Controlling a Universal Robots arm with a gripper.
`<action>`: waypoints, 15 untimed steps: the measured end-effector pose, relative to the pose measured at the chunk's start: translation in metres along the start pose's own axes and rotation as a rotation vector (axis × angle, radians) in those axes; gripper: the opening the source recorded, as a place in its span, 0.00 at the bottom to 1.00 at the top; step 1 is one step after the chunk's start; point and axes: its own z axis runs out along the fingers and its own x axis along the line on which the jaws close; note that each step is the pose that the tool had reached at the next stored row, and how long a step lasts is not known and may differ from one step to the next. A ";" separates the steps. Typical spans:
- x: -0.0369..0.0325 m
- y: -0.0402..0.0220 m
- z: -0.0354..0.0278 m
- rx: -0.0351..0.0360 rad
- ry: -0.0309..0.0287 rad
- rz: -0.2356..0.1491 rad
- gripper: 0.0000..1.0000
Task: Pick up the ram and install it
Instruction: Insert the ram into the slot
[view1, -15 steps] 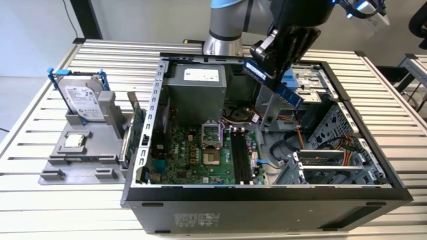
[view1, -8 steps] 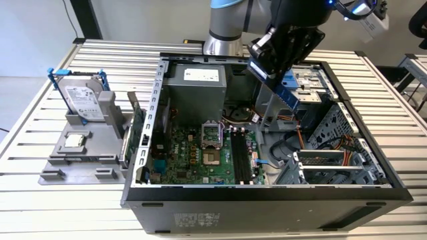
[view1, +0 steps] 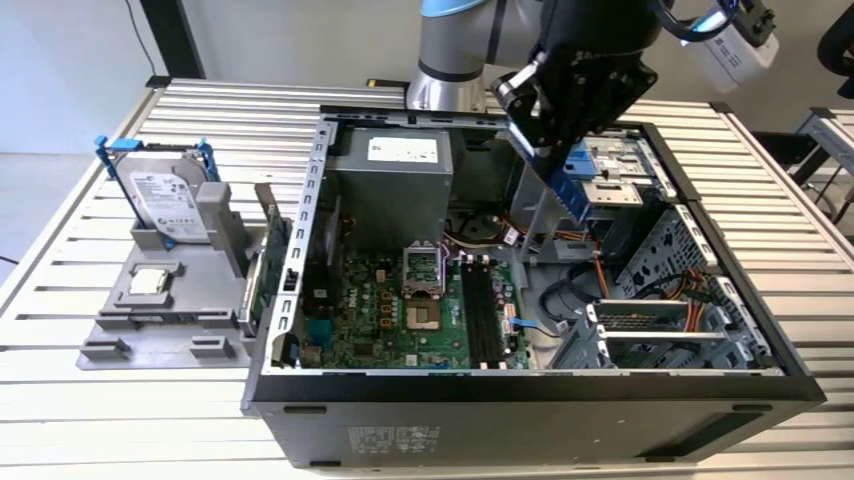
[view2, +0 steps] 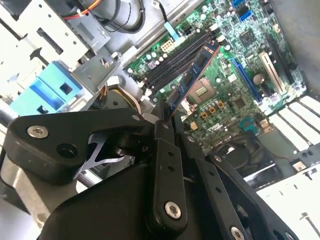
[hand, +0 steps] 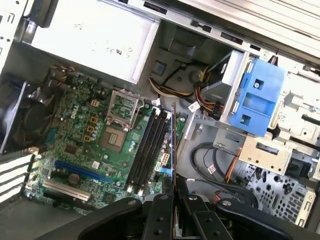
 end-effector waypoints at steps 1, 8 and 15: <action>0.0000 0.0000 0.0001 0.0008 -0.0005 0.018 0.00; 0.0000 0.0000 0.0006 0.0055 -0.0035 0.135 0.00; 0.0000 0.0000 0.0007 0.0073 -0.0044 0.175 0.00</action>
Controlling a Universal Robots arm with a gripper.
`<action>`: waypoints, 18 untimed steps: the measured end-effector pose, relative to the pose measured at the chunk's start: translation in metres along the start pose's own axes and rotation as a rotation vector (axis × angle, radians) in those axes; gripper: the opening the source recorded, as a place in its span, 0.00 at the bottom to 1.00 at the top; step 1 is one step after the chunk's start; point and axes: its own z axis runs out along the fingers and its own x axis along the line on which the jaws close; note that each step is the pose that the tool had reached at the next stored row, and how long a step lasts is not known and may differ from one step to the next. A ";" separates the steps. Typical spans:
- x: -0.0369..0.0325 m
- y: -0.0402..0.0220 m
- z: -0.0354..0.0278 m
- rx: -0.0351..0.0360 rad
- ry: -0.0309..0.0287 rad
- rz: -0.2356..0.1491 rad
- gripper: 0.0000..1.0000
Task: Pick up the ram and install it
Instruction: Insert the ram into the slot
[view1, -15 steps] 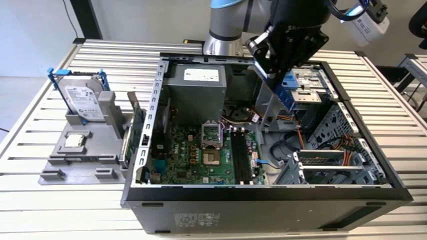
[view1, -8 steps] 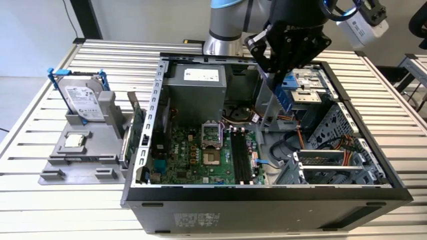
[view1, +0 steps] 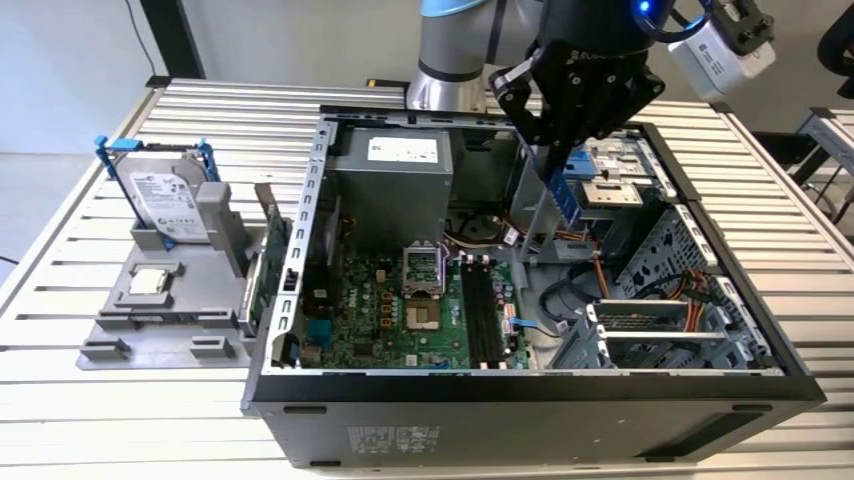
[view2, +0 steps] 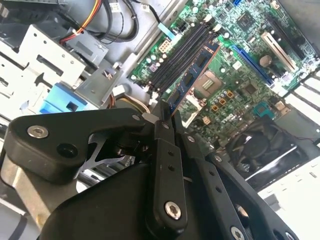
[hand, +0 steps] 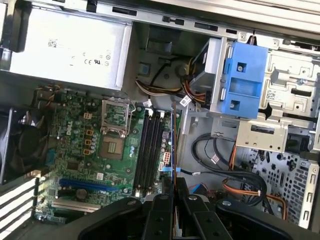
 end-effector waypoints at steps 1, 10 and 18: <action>0.0000 0.0000 0.0000 0.0001 0.0000 0.001 0.00; 0.0003 -0.0001 0.0081 0.0004 -0.0002 0.008 0.00; 0.0004 0.0001 0.0155 0.0055 0.0003 0.015 0.00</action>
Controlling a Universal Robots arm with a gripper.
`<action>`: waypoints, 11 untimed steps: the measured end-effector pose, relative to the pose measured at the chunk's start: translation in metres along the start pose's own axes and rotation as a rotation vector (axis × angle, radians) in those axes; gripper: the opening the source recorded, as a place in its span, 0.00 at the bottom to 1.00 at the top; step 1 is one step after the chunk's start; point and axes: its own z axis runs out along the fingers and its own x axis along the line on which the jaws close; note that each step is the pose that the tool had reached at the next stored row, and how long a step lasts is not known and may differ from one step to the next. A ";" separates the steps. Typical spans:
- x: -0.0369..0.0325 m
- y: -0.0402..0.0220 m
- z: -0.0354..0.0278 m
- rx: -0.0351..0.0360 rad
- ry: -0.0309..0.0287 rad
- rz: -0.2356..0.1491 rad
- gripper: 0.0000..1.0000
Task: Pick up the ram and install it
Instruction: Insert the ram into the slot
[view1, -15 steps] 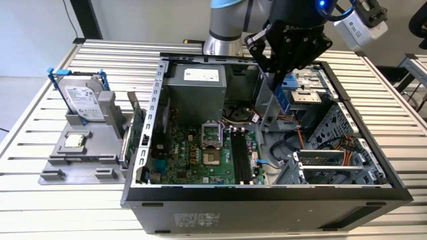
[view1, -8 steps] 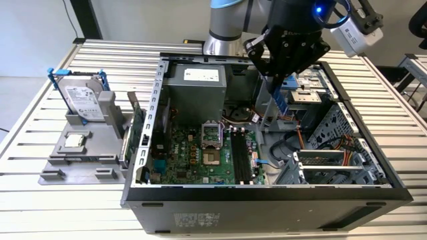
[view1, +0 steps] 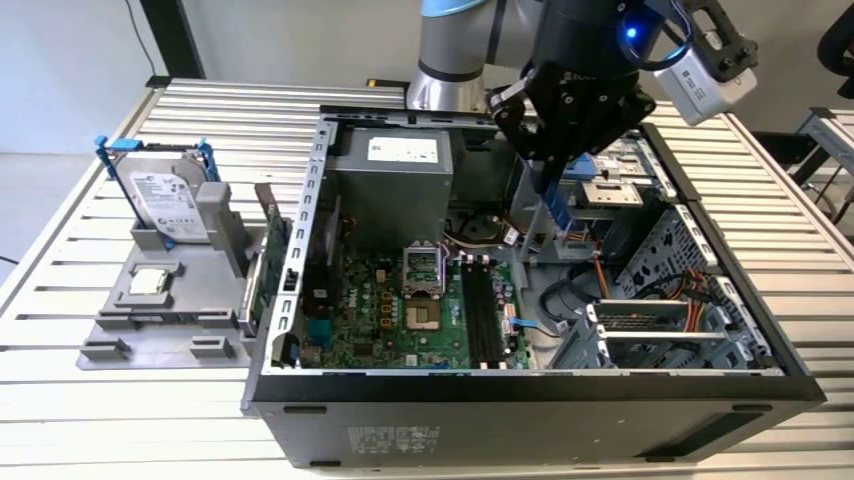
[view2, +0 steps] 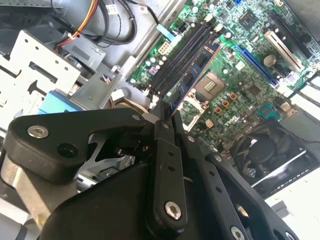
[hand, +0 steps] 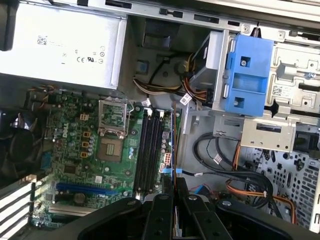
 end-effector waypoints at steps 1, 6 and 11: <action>0.0000 0.0000 0.0010 0.0008 0.0001 0.001 0.00; 0.0002 0.0000 0.0053 0.0039 0.0004 0.005 0.00; 0.0003 0.0000 0.0092 0.0059 0.0008 0.008 0.00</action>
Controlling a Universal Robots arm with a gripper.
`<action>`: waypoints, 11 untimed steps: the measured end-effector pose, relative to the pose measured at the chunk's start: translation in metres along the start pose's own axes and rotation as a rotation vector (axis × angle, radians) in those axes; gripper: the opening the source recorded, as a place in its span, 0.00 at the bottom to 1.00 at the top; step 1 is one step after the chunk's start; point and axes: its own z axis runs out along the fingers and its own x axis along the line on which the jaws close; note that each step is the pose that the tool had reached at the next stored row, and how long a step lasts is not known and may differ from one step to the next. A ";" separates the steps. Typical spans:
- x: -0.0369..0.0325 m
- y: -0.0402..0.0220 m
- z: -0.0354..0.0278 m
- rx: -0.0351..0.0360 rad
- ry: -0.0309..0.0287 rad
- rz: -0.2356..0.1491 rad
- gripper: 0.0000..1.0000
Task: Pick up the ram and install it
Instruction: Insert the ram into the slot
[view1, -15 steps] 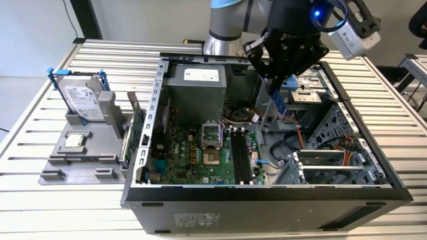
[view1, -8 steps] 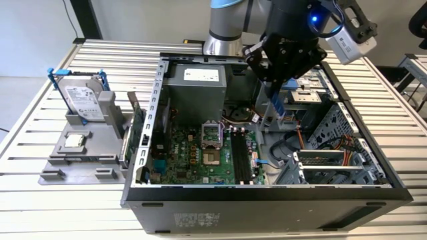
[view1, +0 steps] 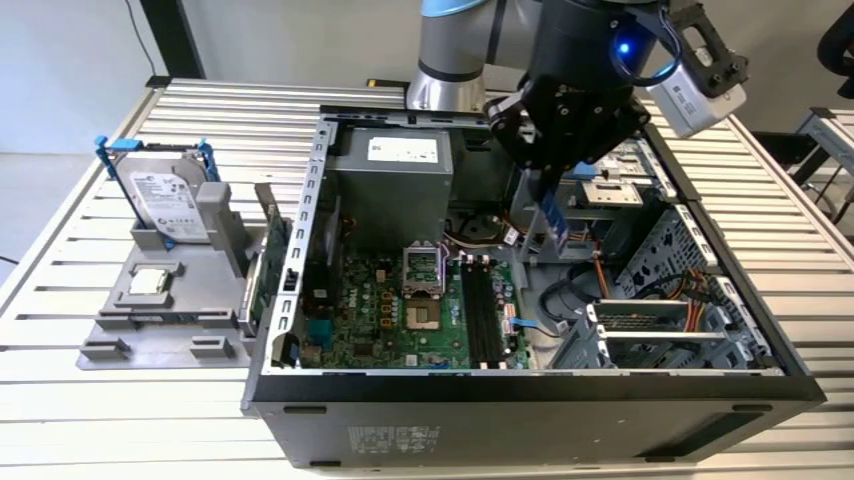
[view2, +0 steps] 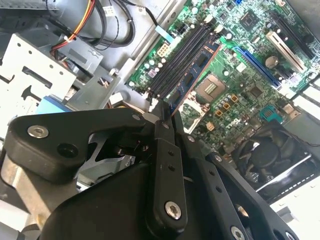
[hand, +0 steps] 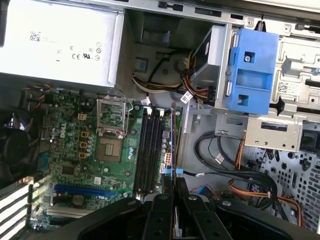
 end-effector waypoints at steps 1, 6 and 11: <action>0.0000 0.0000 0.0007 0.0007 0.0001 0.001 0.00; 0.0002 0.0001 0.0065 0.0048 0.0005 0.005 0.00; 0.0005 0.0004 0.0130 0.0071 0.0004 0.026 0.00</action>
